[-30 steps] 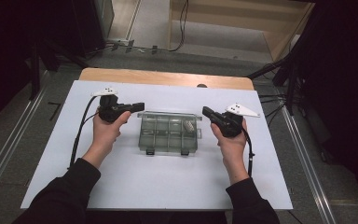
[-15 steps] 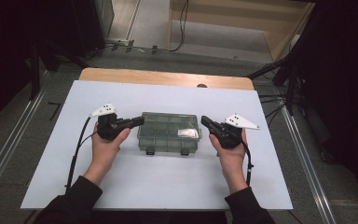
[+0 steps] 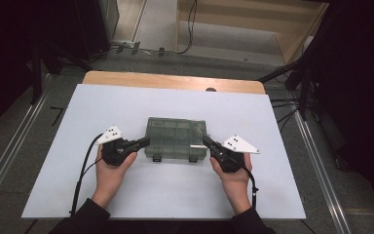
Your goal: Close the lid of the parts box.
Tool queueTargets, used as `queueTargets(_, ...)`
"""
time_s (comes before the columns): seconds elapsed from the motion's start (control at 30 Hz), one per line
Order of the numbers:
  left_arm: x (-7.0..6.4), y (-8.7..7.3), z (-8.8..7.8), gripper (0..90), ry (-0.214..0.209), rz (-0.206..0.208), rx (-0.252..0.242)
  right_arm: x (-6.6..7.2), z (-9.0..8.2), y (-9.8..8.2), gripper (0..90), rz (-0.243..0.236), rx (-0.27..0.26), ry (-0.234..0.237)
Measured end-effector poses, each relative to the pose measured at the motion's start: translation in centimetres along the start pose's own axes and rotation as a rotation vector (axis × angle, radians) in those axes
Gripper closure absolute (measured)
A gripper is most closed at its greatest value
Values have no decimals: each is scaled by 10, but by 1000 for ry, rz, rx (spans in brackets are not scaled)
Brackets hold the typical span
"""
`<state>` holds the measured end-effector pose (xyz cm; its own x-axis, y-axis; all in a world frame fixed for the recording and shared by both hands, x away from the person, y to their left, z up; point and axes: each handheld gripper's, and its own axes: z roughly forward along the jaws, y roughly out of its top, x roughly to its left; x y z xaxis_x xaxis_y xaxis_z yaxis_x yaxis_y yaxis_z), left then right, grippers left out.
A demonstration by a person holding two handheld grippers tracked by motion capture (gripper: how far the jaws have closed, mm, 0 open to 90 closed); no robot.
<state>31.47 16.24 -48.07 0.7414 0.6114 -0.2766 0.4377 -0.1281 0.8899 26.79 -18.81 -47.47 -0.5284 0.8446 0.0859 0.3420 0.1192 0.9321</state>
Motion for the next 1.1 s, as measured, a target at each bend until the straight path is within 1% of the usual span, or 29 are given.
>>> queueTargets(0.17, 2, -5, -4, 887, 7, -21, -15, 1, 7, -11, 877, -2, 29, -6)
queueTargets(0.23, 1, -7, -3, 887, 14, -10, -11, 0, 9, -14, 878, 10, 37, -7)
queueTargets(0.27, 0, -8, -2, 887, 14, -8, -5, -1, 10, -15, 877, 6, 41, -9)
queueTargets(0.33, 0, -9, -2, 888, 18, -9, 1, 0, 11, -18, 877, 12, 47, -7)
queueTargets(0.37, 0, -10, -2, 888, 18, -14, 1, 0, 12, -19, 877, 22, 46, -5)
queueTargets(0.43, -1, -13, -3, 888, 25, -14, 3, 1, 12, -20, 877, 36, 42, 5)
queueTargets(0.5, -1, -15, -4, 887, 37, -8, 12, 4, 11, -21, 877, 27, 46, 0)
queueTargets(0.6, 0, -17, -6, 887, 50, -14, 15, 6, 9, -24, 877, 32, 47, 3)
queueTargets(0.67, 0, -19, -6, 887, 54, -19, 14, 6, 8, -26, 877, 35, 51, 7)
queueTargets(0.73, 0, -19, -7, 888, 55, -15, 13, 8, 6, -27, 877, 23, 57, 6)
queueTargets(0.8, -1, -19, -9, 888, 59, -12, 21, 9, 7, -29, 877, 20, 56, 15)
queueTargets(0.87, -1, -21, -10, 887, 57, -16, 25, 10, 8, -32, 877, 30, 51, 17)
queueTargets(0.93, -1, -23, -11, 888, 72, -13, 51, 10, 10, -32, 877, 36, 51, 21)
queueTargets(0.97, -1, -26, -11, 887, 73, -23, 60, 10, 11, -31, 877, 30, 50, 19)
queueTargets(1.0, -2, -26, -12, 888, 79, -26, 59, 11, 12, -31, 877, 28, 48, 26)
queueTargets(1.03, -3, -26, -13, 888, 82, -31, 42, 11, 13, -31, 877, 26, 47, 26)
queueTargets(1.1, -6, -21, -17, 888, 71, -22, 19, 11, 15, -31, 877, 24, 43, 26)
